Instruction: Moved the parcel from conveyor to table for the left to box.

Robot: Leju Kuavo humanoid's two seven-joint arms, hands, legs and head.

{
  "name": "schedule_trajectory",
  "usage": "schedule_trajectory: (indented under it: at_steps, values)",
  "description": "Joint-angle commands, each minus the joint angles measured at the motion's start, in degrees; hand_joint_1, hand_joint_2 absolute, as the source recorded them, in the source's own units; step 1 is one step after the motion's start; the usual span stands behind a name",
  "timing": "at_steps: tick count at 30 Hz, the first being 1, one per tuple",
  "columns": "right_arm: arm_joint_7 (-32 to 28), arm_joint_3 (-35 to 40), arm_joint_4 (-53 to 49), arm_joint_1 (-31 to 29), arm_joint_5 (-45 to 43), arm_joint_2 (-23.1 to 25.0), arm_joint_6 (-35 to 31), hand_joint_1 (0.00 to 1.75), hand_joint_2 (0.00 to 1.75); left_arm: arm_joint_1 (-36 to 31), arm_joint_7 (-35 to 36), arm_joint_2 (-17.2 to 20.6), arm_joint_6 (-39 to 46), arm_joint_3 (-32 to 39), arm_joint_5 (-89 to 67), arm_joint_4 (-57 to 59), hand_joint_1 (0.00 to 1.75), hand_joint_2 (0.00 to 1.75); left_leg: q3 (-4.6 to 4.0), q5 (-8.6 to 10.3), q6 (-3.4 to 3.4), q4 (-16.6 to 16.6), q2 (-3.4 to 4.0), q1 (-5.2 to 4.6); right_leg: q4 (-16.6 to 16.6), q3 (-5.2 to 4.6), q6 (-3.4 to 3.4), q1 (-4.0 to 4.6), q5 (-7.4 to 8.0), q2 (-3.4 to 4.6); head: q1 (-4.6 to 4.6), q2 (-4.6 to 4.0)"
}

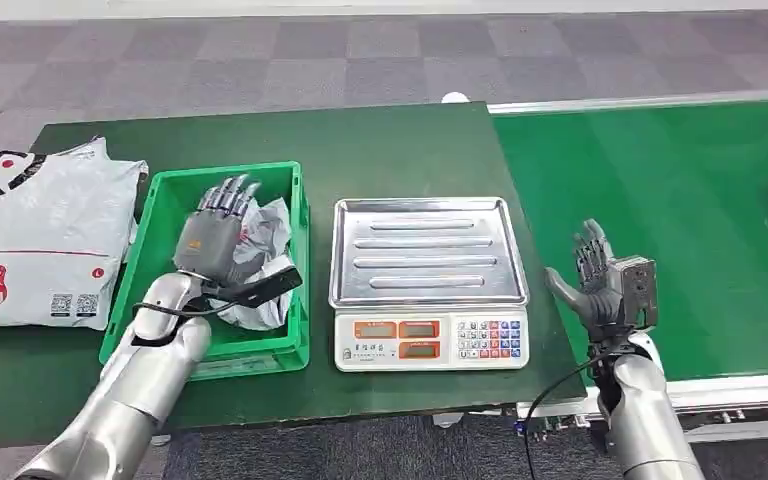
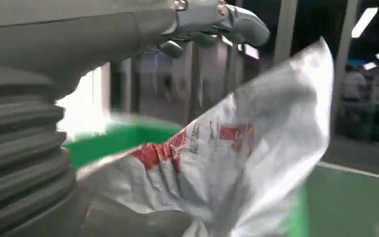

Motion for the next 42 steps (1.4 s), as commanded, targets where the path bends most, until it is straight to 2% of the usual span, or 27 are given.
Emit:
schedule_trajectory:
  at_steps: [1, 4, 5, 7, 11, 16, 19, 24, 27, 29, 34, 36, 42]
  values:
    - [0.1, 2.9, 5.0, -4.6, 0.4, -0.8, -0.6, 0.00, 1.75, -2.0, -10.0, -3.5, -22.6, 3.2, 24.4, -3.8, 0.00, 1.75, 0.01, -0.02, -0.01, 0.0, 0.01, 0.03, 0.0, 0.03, -0.02, 0.03, 0.01, 0.04, 0.00, 0.00]
    - [0.1, 2.9, 5.0, -4.5, 0.4, -0.8, -0.6, 0.00, 1.75, -1.9, -10.0, -3.3, -22.6, 3.2, 24.3, -3.8, 0.00, 1.75, 0.09, -0.04, -0.01, 0.0, 0.05, 0.03, -0.1, 0.10, -0.03, 0.04, 0.01, 0.09, 0.00, 0.00]
    - [0.2, 3.6, 6.1, -5.2, 0.8, -0.9, -0.3, 0.00, 1.75, -2.6, -13.8, -4.8, -37.5, 5.3, 37.5, -3.5, 0.00, 1.75, 0.06, -0.03, -0.01, 0.0, 0.05, 0.03, 0.0, 0.07, -0.02, 0.03, 0.01, 0.08, 0.00, 0.00]
    - [0.2, 4.7, 8.1, -6.6, 1.1, -0.5, -0.5, 0.00, 1.75, -3.6, -11.3, -6.8, -43.0, 5.0, 45.2, -3.6, 0.00, 1.75, 0.05, -0.04, -0.02, 0.0, 0.05, 0.06, 0.0, 0.06, -0.04, 0.06, 0.01, 0.10, 0.00, 0.00]
    - [0.1, 6.6, 10.8, -9.1, 3.3, 1.6, -1.2, 0.00, 1.75, -5.8, -9.0, -10.7, -48.2, 1.6, 49.7, -2.0, 0.00, 1.75, 0.11, -0.03, -0.01, 0.0, -0.05, 0.09, -0.1, 0.17, -0.04, 0.09, 0.01, 0.00, 0.00, 0.02]
    - [0.2, 9.6, 14.6, -12.5, 4.7, 3.9, -1.6, 0.00, 1.75, -8.2, -4.9, -15.6, -54.0, 2.5, 63.3, 4.0, 0.00, 1.75, 0.09, -0.03, -0.01, 0.0, 0.06, 0.03, 0.0, 0.11, -0.02, 0.04, 0.04, 0.09, 0.00, 0.00]
    - [0.2, 11.4, 16.7, -13.8, 4.7, 4.9, -1.6, 0.00, 1.75, -7.7, -3.3, -17.0, -51.8, 2.1, 65.9, 6.7, 0.00, 1.75, 0.12, -0.03, -0.01, 0.0, 0.06, 0.04, -0.1, 0.14, -0.03, 0.04, 0.04, 0.09, 0.00, 0.02]
    - [-0.5, 16.2, 25.0, -19.2, 4.2, 8.9, -0.7, 0.00, 1.75, -6.9, -3.4, -16.9, -42.3, 2.9, 70.6, 11.9, 0.00, 1.75, 0.30, -0.08, -0.03, -0.1, 0.28, 0.02, -0.1, 0.23, -0.05, 0.02, 0.06, 0.32, 0.00, 0.02]
    - [-0.4, 18.7, 29.0, -21.7, 4.6, 11.2, -0.9, 0.00, 1.75, -6.9, -2.4, -17.0, -40.6, 2.0, 71.2, 14.2, 0.00, 1.75, 0.32, -0.08, -0.04, -0.1, 0.43, 0.02, -0.1, 0.20, -0.06, 0.03, 0.09, 0.48, 0.00, 0.02]
    - [-0.7, 19.4, 29.8, -22.0, 4.7, 11.8, -1.3, 0.00, 1.75, -6.8, -2.3, -17.4, -39.7, 2.3, 72.2, 15.3, 0.00, 1.75, 0.41, -0.07, -0.06, -0.2, 0.45, 0.06, -0.1, 0.26, -0.08, 0.07, 0.08, 0.51, 0.00, 0.00]
    - [-2.1, 19.9, 27.1, -19.3, 5.2, 13.0, -5.2, 0.00, 1.75, -5.0, -4.8, -17.2, -27.4, -0.4, 69.6, 16.2, 0.00, 1.75, 0.51, -0.08, -0.05, -0.2, 0.32, 0.08, -0.2, 0.42, -0.06, 0.08, 0.04, 0.38, 0.00, 0.02]
    - [-2.1, 20.0, 26.7, -19.1, 5.2, 13.0, -5.2, 0.00, 1.75, -4.9, -4.9, -17.0, -27.0, -0.5, 69.5, 16.0, 0.00, 1.75, 0.25, -0.04, -0.03, -0.1, 0.15, 0.06, -0.1, 0.22, -0.03, 0.06, 0.01, 0.19, 0.00, 0.02]
    - [-2.1, 19.9, 26.7, -19.2, 5.2, 12.9, -5.2, 0.00, 1.75, -5.0, -4.9, -17.0, -27.0, -0.5, 69.5, 16.0, 0.00, 1.75, 0.32, -0.05, -0.04, -0.1, 0.12, 0.04, -0.1, 0.29, -0.05, 0.04, -0.01, 0.19, 0.00, 0.02]
